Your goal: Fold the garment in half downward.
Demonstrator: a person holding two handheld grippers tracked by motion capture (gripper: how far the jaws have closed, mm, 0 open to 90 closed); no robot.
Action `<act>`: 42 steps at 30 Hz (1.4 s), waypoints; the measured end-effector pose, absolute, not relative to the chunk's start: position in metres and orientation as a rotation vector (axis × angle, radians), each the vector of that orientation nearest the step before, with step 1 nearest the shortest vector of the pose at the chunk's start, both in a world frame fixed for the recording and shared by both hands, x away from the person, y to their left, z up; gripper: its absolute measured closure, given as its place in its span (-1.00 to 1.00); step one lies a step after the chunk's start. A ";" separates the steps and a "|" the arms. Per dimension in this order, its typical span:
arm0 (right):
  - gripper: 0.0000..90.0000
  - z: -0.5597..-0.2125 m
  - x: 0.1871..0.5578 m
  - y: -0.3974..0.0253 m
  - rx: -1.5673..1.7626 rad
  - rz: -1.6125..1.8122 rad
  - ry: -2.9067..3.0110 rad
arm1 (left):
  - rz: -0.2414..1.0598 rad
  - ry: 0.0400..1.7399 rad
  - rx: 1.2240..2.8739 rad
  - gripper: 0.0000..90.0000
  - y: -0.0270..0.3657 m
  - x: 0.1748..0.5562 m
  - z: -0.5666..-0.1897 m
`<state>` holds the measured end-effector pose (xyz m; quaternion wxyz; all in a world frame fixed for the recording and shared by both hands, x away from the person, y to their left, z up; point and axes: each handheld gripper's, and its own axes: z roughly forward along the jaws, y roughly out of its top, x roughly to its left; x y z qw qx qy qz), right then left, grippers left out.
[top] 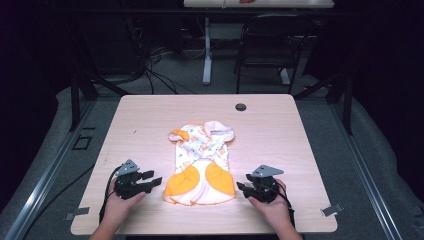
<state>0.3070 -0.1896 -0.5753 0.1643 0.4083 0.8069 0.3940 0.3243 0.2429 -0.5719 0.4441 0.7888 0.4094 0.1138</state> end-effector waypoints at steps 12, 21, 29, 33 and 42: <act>0.35 -0.573 0.307 -0.184 1.137 1.160 2.373 | 0.263 1.009 1.996 0.33 0.235 0.323 -0.572; 0.36 -0.556 0.321 -0.167 1.099 1.076 2.413 | 0.274 0.977 2.071 0.36 0.213 0.337 -0.566; 0.48 -0.551 0.352 -0.147 1.089 1.007 2.455 | 0.270 1.010 2.084 0.50 0.194 0.366 -0.558; 0.62 -0.547 0.369 -0.137 1.107 1.020 2.458 | 0.285 0.997 2.121 0.60 0.182 0.379 -0.557; 0.91 -0.549 0.397 -0.120 1.126 0.939 2.475 | 0.332 0.991 2.169 0.93 0.158 0.398 -0.558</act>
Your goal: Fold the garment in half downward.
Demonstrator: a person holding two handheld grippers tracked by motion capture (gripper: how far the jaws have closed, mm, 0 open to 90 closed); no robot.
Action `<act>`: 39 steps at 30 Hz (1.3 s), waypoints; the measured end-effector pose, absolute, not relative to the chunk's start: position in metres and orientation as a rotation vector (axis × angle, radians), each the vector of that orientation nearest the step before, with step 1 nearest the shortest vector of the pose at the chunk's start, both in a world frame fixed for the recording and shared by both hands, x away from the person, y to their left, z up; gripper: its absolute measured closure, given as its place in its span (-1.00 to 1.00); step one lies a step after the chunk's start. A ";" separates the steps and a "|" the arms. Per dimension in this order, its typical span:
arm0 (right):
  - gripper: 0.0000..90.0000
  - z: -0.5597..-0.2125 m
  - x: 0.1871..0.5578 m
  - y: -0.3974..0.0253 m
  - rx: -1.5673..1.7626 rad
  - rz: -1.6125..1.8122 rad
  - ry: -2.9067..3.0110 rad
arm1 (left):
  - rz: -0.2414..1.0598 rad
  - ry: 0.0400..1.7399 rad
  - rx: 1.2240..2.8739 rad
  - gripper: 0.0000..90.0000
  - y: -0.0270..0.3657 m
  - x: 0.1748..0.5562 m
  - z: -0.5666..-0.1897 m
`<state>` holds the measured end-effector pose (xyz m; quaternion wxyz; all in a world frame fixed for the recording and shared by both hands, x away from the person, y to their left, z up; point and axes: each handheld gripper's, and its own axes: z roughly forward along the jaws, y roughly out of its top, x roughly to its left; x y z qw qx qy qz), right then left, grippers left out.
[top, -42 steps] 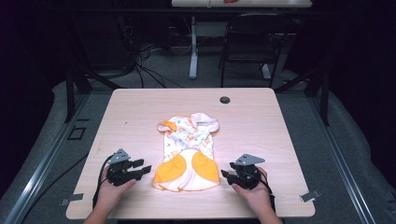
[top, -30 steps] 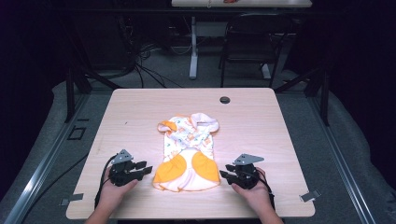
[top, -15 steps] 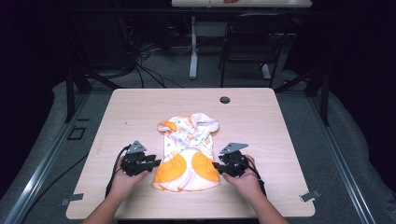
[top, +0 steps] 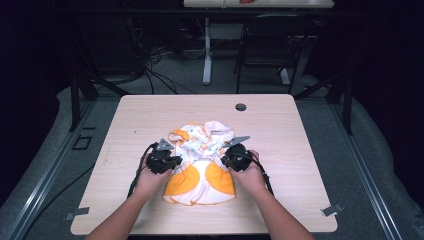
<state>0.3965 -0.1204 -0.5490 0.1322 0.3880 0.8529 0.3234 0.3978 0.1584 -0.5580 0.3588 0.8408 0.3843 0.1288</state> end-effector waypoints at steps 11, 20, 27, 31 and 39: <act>1.00 -0.564 0.407 -0.110 1.117 0.834 2.520 | 0.314 0.993 2.229 1.00 0.150 0.405 -0.572; 0.97 -0.565 0.398 -0.111 1.080 0.837 2.573 | 0.286 0.951 2.249 1.00 0.157 0.396 -0.572; 0.95 -0.565 0.383 -0.114 1.036 0.858 2.609 | 0.259 0.918 2.251 1.00 0.162 0.382 -0.573; 0.95 -0.566 0.376 -0.115 1.025 0.872 2.619 | 0.246 0.900 2.258 1.00 0.163 0.375 -0.573; 0.95 -0.565 0.363 -0.115 0.983 0.868 2.644 | 0.213 0.874 2.254 1.00 0.166 0.359 -0.574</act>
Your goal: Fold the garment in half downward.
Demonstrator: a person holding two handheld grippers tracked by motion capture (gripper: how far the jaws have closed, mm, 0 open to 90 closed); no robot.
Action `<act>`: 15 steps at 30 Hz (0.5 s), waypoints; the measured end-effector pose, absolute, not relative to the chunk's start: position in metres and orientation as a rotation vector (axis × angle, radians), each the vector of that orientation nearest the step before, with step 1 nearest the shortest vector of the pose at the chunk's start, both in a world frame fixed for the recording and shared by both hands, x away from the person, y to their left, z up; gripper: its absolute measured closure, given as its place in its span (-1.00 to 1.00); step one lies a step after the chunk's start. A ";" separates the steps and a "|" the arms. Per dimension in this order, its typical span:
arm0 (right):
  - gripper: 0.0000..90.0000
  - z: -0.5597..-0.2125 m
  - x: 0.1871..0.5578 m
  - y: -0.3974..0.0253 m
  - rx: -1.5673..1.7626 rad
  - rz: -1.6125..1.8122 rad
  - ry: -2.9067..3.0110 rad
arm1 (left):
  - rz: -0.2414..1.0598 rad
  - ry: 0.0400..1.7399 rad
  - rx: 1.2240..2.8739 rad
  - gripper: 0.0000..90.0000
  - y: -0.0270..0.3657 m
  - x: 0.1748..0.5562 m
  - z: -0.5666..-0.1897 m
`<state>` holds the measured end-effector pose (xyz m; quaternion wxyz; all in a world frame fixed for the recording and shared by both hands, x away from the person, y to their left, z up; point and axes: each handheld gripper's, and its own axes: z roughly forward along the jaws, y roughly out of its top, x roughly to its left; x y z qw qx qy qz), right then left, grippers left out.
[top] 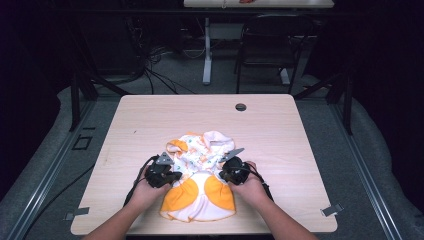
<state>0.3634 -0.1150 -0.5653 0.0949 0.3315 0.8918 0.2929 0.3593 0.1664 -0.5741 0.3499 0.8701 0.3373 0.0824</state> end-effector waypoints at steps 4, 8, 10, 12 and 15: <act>0.95 -0.565 0.358 -0.116 0.962 0.870 2.659 | 0.198 0.877 2.233 1.00 0.168 0.353 -0.576; 0.95 -0.565 0.353 -0.117 0.953 0.871 2.671 | 0.171 0.870 2.229 1.00 0.169 0.347 -0.576; 0.95 -0.565 0.352 -0.117 0.950 0.871 2.673 | 0.168 0.868 2.232 1.00 0.169 0.346 -0.576; 0.95 -0.564 0.350 -0.117 0.936 0.864 2.685 | 0.163 0.861 2.243 1.00 0.169 0.344 -0.575; 0.95 -0.564 0.347 -0.116 0.932 0.863 2.684 | 0.161 0.857 2.247 1.00 0.169 0.343 -0.575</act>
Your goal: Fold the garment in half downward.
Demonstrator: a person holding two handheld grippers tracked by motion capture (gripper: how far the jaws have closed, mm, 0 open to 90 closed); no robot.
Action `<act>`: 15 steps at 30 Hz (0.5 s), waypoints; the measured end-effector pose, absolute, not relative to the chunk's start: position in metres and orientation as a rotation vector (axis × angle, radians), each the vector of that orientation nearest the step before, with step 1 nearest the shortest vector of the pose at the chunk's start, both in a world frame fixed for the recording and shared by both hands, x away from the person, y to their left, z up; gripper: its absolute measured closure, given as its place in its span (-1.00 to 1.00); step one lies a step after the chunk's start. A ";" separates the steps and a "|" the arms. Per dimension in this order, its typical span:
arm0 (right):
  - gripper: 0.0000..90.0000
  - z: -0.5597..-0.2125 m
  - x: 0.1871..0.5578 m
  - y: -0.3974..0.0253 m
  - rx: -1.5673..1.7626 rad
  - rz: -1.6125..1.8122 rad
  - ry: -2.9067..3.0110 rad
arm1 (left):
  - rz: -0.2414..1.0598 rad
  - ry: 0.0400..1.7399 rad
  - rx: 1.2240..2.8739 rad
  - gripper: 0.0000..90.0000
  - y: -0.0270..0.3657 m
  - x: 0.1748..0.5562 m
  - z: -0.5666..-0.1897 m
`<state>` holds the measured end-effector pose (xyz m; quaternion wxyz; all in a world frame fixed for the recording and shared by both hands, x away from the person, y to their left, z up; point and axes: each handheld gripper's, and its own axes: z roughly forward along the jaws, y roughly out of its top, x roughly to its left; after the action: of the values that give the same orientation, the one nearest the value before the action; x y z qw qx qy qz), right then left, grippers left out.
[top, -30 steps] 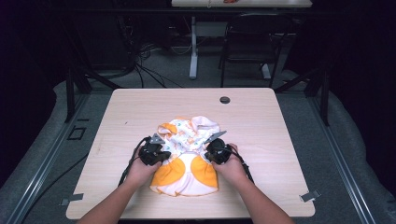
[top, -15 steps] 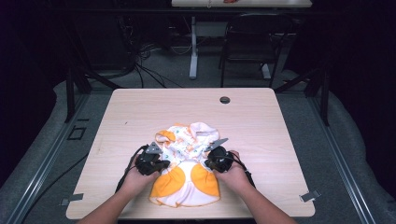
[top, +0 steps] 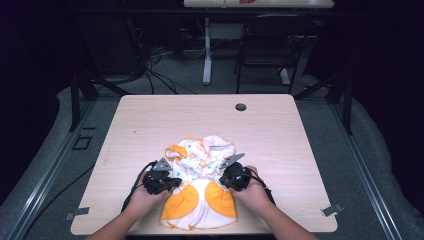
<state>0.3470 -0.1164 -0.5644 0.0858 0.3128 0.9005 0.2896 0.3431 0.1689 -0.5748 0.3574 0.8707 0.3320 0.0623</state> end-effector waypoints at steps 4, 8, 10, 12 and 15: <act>0.95 -0.564 0.346 -0.116 0.924 0.863 2.693 | 0.154 0.856 2.250 1.00 0.169 0.341 -0.575; 0.95 -0.564 0.344 -0.116 0.925 0.861 2.694 | 0.157 0.851 2.256 1.00 0.169 0.341 -0.574; 0.94 -0.564 0.345 -0.117 0.931 0.868 2.699 | 0.155 0.853 2.263 0.99 0.168 0.341 -0.573; 0.92 -0.563 0.346 -0.117 0.941 0.870 2.703 | 0.164 0.853 2.273 0.96 0.168 0.344 -0.570; 0.94 -0.556 0.349 -0.117 0.927 0.874 2.710 | 0.174 0.857 2.261 0.94 0.168 0.348 -0.565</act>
<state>0.3493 -0.1171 -0.5561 0.0736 0.3087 0.9025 0.2912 0.3482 0.1678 -0.5649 0.3513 0.8732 0.3309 0.0672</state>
